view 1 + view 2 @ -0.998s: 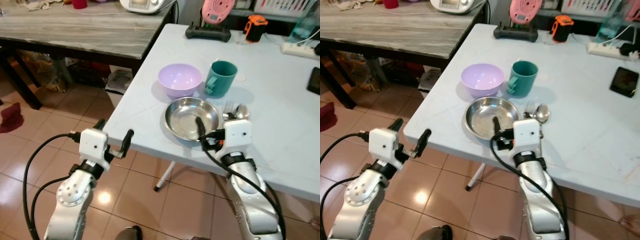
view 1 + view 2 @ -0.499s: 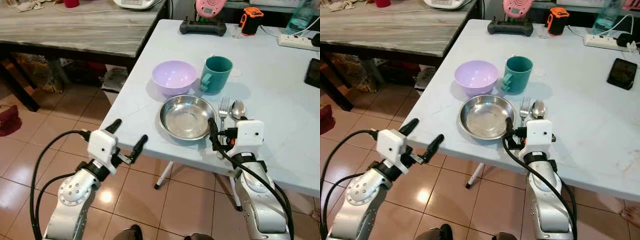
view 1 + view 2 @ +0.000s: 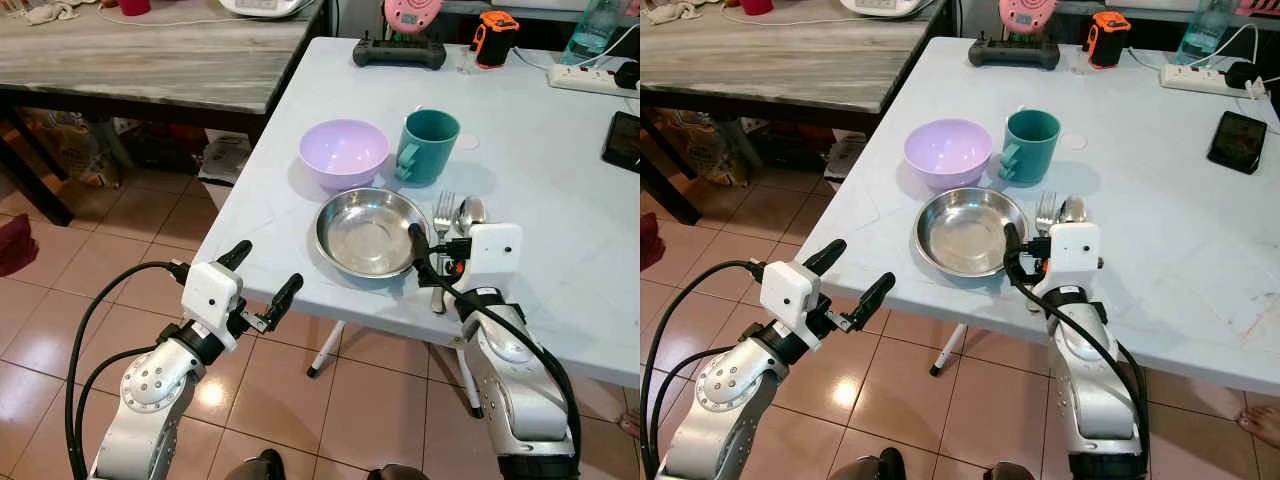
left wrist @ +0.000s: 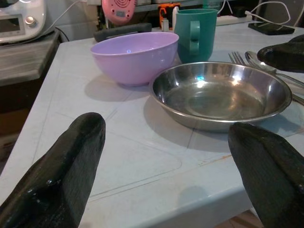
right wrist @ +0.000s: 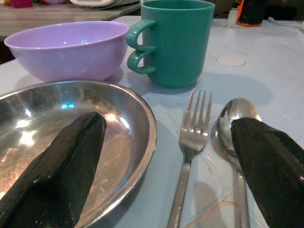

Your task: Setting the table

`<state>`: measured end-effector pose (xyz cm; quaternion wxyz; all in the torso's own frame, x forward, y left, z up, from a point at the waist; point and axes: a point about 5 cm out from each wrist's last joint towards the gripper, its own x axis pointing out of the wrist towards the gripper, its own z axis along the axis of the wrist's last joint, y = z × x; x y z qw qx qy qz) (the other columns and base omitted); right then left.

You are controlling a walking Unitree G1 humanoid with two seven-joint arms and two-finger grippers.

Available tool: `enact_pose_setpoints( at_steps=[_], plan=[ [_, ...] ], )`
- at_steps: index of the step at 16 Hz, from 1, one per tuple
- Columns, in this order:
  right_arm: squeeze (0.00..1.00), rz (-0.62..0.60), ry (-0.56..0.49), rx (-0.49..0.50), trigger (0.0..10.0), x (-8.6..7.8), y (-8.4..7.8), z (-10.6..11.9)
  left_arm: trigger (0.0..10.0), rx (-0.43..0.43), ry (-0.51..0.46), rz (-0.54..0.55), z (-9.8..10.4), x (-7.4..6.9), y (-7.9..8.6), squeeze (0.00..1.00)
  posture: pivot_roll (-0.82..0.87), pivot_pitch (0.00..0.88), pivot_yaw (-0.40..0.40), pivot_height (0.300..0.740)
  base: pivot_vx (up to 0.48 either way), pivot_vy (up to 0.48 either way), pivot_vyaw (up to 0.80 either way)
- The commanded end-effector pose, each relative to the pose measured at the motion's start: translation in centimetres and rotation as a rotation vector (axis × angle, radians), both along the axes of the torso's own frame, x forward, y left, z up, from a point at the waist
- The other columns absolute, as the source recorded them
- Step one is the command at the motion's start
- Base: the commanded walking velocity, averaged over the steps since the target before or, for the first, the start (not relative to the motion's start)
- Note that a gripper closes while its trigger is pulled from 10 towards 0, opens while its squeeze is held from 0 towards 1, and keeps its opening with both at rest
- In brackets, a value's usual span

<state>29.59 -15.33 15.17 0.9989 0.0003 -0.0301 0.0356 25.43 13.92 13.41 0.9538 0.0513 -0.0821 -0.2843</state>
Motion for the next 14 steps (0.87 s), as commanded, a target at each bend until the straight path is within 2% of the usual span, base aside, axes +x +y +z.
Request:
enact_pose_setpoints(
  at_steps=[1, 9, 14],
  plan=[
    [0.00, 0.003, 0.044, 0.043, 10.0, 0.4, 0.0, -0.3, 10.0, 0.011, -0.009, -0.025, 0.3, -0.3, -0.1, 0.00, -0.17, 0.181, 0.023, 0.740, 0.000, 0.000, 0.00],
    [0.00, 0.060, 0.084, 0.095, 10.0, 2.0, 1.4, 0.1, 10.0, 0.021, -0.019, -0.076, 0.6, -0.3, -0.8, 0.00, -0.17, 0.187, 0.030, 0.740, 0.000, 0.000, 0.00],
    [0.00, 0.117, 0.148, 0.095, 10.0, 2.4, 2.2, -0.7, 10.0, 0.022, -0.013, -0.082, 0.4, -0.6, -0.7, 0.00, -0.16, 0.192, 0.028, 0.740, 0.000, 0.000, 0.00]
  ],
)
